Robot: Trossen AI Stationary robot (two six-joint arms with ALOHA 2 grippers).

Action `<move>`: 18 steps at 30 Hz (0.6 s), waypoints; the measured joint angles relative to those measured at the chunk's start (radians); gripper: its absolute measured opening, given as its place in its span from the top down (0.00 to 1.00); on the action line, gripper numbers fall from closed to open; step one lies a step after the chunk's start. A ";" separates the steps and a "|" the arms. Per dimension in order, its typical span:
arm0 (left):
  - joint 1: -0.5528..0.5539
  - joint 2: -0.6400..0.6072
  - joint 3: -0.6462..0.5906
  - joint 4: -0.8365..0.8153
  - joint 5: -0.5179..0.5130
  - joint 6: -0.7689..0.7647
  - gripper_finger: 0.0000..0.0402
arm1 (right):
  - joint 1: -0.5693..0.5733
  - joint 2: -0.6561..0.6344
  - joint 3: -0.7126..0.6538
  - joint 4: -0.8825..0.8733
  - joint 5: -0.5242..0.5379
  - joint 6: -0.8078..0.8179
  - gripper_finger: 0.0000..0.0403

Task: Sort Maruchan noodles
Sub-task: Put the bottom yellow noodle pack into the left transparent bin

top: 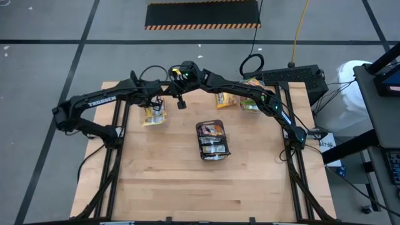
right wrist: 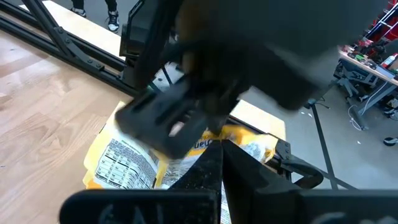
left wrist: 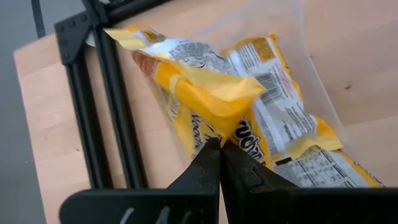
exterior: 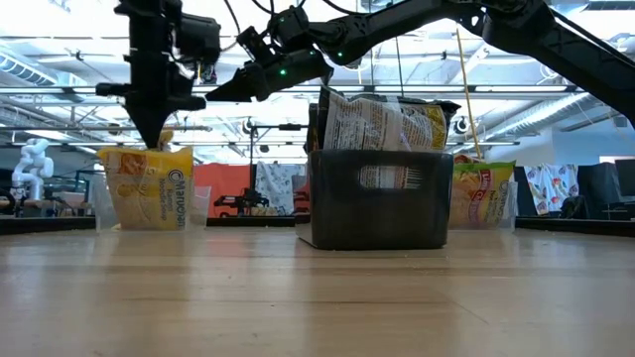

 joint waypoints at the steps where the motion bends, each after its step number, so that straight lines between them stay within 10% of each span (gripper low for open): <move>1: -0.007 0.016 0.000 0.004 0.001 -0.007 1.00 | 0.000 0.000 0.000 0.000 0.000 0.000 1.00; 18: -0.071 0.099 0.000 0.178 0.009 -0.044 1.00 | -0.017 -0.098 0.000 -0.119 0.029 -0.029 1.00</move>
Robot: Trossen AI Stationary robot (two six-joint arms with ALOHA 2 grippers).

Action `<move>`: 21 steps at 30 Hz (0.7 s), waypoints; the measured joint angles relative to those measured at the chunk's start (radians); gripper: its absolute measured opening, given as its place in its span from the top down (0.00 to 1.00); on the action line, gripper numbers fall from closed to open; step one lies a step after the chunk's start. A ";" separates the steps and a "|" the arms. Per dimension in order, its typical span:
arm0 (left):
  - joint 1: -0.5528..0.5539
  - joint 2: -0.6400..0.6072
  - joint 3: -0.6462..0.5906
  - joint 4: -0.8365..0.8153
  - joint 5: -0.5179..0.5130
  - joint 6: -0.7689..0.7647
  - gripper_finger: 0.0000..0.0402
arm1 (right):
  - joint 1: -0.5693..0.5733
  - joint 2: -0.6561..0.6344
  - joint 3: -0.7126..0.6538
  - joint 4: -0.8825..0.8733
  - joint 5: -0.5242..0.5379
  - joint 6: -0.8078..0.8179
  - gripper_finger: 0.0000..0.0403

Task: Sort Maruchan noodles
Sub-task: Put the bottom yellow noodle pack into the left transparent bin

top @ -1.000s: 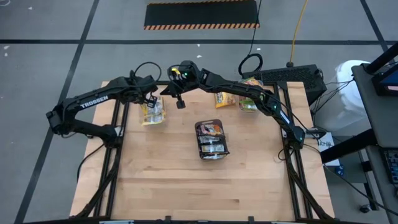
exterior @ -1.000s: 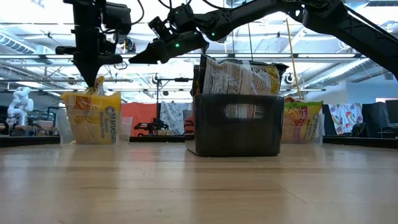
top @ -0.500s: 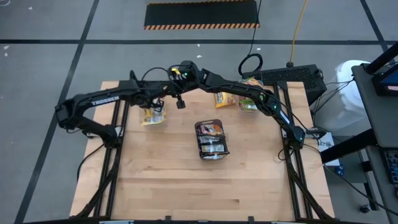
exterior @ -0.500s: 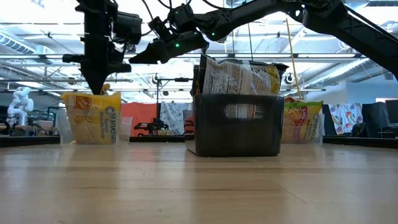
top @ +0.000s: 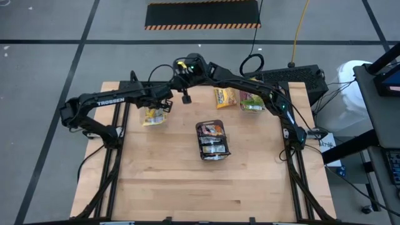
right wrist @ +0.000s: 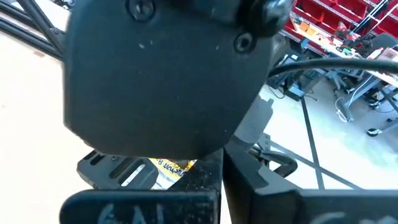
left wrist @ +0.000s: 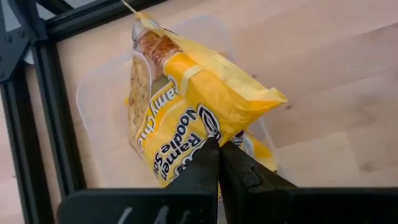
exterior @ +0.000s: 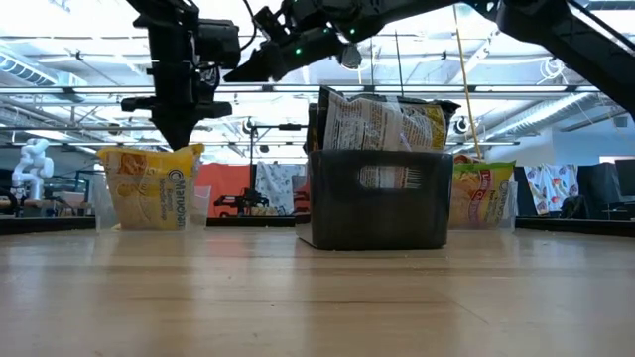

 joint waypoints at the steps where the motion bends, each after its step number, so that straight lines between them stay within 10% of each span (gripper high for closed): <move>1: 0.000 0.000 0.000 0.002 0.001 -0.001 1.00 | -0.001 -0.010 0.000 -0.016 0.001 -0.003 1.00; 21: 0.068 0.000 0.000 -0.001 0.045 -0.040 1.00 | 0.001 -0.064 0.000 -0.148 0.047 -0.032 1.00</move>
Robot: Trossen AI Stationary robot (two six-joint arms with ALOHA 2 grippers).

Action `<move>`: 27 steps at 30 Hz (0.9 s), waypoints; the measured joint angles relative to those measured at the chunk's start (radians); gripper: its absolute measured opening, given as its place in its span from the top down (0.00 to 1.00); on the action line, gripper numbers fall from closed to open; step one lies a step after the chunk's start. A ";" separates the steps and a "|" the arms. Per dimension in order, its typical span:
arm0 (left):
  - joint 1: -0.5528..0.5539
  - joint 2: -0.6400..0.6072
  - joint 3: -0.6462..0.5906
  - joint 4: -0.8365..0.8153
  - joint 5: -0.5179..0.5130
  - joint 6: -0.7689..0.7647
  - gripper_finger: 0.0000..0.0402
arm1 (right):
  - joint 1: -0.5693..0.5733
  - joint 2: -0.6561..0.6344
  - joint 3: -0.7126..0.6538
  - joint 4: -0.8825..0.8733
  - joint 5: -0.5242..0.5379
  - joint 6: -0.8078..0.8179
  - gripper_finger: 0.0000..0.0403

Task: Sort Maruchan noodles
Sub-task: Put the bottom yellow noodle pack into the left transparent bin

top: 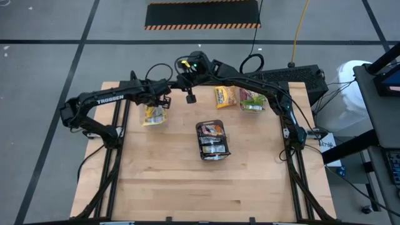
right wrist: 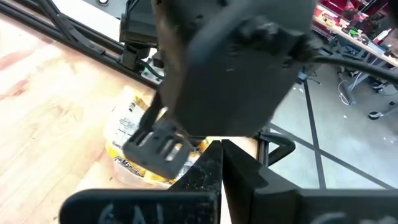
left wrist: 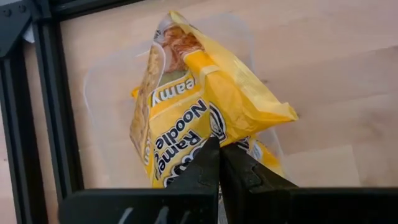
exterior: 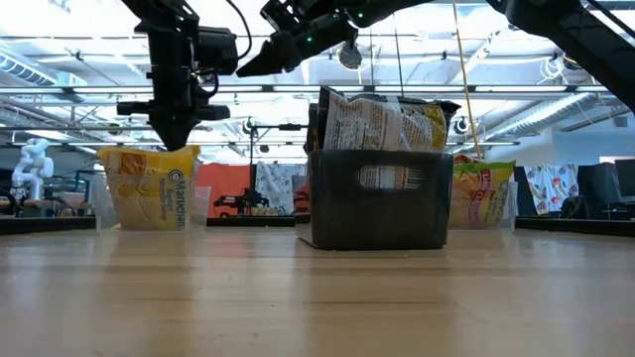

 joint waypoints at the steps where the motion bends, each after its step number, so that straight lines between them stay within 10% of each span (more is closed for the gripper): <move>1: 0.008 0.000 0.000 0.000 0.000 -0.002 1.00 | 0.002 0.000 0.000 -0.002 0.001 0.000 1.00; 27: 0.085 0.000 0.000 0.040 -0.038 0.123 0.96 | 0.012 0.000 0.000 -0.047 0.003 0.000 1.00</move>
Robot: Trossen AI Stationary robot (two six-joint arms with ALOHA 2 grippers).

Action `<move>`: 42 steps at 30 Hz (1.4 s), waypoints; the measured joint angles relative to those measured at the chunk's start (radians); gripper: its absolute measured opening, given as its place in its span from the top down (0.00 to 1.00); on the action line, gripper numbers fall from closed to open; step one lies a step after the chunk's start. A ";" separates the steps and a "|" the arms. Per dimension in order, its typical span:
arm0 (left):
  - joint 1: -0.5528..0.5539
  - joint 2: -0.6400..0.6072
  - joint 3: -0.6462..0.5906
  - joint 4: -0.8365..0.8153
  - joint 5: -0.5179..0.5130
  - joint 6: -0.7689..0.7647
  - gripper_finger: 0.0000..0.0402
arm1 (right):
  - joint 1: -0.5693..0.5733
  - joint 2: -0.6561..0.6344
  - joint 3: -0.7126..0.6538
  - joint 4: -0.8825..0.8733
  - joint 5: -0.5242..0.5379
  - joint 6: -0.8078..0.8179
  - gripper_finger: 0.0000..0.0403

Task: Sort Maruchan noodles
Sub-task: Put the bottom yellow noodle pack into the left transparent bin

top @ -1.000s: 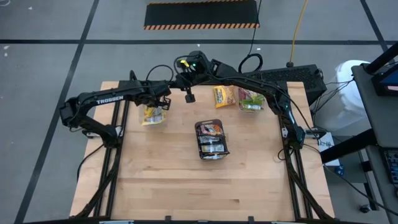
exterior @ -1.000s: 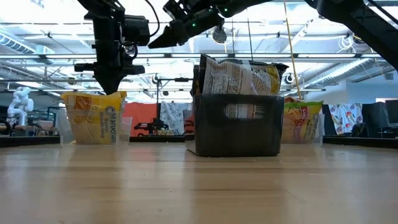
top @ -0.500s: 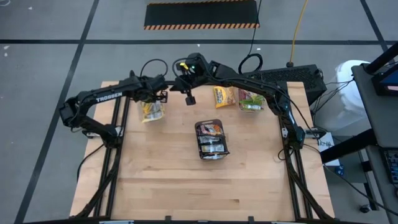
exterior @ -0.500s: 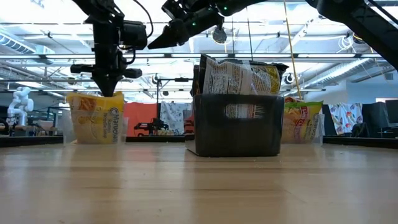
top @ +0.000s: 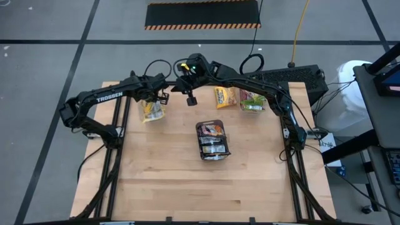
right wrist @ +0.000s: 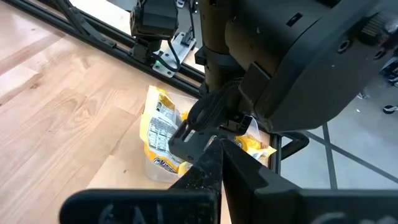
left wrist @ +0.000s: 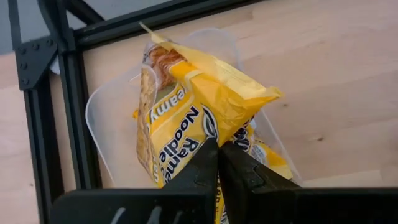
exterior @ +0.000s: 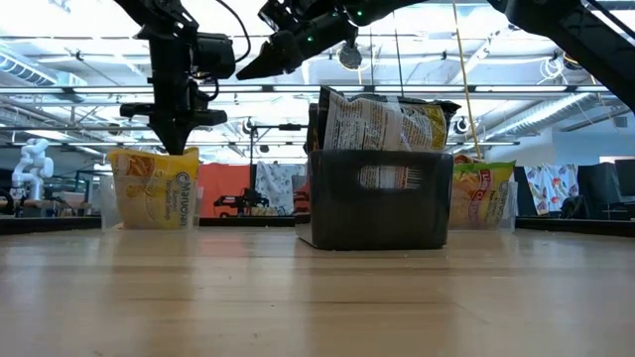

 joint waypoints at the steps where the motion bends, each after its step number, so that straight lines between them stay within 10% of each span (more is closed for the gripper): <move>1: 0.000 0.000 0.000 0.001 0.000 0.015 0.96 | 0.000 0.000 0.000 0.000 0.000 0.000 1.00; 42: -0.068 -0.089 0.000 0.073 0.020 0.033 0.96 | 0.005 -0.088 -0.001 -0.022 0.155 -0.019 1.00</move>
